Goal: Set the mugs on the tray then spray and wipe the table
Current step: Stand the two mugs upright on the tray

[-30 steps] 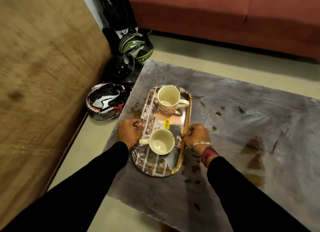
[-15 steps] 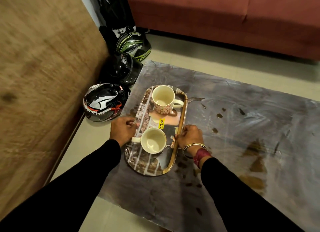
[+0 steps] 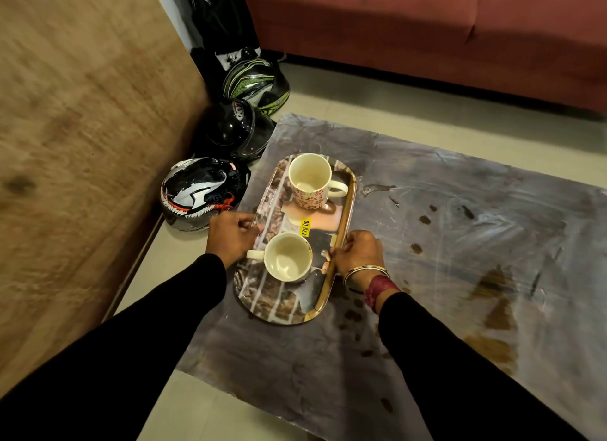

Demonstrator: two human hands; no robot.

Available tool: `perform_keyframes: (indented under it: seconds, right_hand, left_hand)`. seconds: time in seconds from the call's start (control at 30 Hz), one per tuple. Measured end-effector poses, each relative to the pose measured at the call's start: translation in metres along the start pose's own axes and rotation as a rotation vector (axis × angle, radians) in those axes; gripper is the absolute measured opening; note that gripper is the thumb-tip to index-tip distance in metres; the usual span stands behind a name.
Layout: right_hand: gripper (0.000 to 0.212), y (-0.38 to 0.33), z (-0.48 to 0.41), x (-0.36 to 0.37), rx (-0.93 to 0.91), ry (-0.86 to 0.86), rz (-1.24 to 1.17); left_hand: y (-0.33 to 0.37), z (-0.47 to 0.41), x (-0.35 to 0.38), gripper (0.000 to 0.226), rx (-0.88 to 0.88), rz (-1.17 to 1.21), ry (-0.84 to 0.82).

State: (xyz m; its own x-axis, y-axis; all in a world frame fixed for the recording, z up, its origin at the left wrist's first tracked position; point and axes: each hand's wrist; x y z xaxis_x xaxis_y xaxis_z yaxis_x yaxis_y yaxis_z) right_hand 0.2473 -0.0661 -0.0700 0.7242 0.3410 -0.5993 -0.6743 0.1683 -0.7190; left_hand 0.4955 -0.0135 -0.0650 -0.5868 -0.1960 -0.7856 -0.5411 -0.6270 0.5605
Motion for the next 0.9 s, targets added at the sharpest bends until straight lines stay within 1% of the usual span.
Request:
perform_keyframes:
  seconds: [0.07, 0.13, 0.2, 0.27, 0.4, 0.5, 0.53, 0.63, 0.7, 0.83, 0.9]
  right_hand:
    - [0.029, -0.001, -0.006, 0.0, -0.009, 0.013, 0.006]
    - [0.02, -0.003, -0.013, -0.001, -0.013, 0.019, 0.011]
    - [0.018, -0.005, -0.019, 0.0, -0.014, 0.032, 0.004]
    - [0.019, -0.008, -0.026, -0.002, -0.02, 0.052, -0.001]
    - [0.029, -0.014, -0.043, -0.006, -0.031, 0.064, 0.01]
    - [0.018, -0.016, -0.05, -0.007, -0.022, 0.072, 0.02]
    - [0.017, -0.016, -0.051, -0.007, -0.021, 0.069, 0.02]
    - [0.031, -0.014, -0.05, -0.005, -0.038, 0.056, 0.009]
    - [0.035, -0.014, -0.05, -0.005, -0.042, 0.066, 0.011]
    - [0.037, -0.014, -0.048, -0.007, -0.061, 0.061, -0.014]
    - [0.029, -0.013, -0.045, -0.008, -0.081, 0.07, -0.03]
  left_hand:
    - [0.0, -0.003, 0.002, 0.031, -0.012, 0.001, 0.011]
    - [0.003, -0.007, 0.003, 0.032, -0.024, 0.007, 0.013]
    - [0.008, -0.013, 0.003, 0.031, -0.015, 0.01, 0.016]
    - [0.012, -0.021, 0.004, 0.031, 0.004, 0.01, 0.025]
    - [0.019, -0.04, 0.006, 0.03, 0.026, 0.035, 0.032]
    - [0.02, -0.049, 0.006, 0.028, 0.046, 0.018, 0.024]
    - [0.019, -0.05, 0.007, 0.028, 0.047, 0.022, 0.021]
    - [0.018, -0.049, 0.008, 0.029, 0.028, 0.048, 0.016]
    - [0.018, -0.048, 0.009, 0.03, 0.017, 0.055, 0.017]
    - [0.021, -0.043, 0.009, 0.027, 0.023, 0.054, 0.015]
    - [0.022, -0.043, 0.006, 0.024, 0.027, 0.049, 0.029]
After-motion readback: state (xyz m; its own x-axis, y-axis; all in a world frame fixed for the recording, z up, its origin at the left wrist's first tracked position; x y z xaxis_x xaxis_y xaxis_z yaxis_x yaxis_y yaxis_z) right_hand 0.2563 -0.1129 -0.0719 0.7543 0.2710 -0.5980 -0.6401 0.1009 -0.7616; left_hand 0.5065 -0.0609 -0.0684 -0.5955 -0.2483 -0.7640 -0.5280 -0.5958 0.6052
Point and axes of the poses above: each hand's wrist, its own z-axis away from the middle knuckle, its own x-axis out of the palm, y = z × x, and after that the axes turned 11 degrees about -x, right-handed
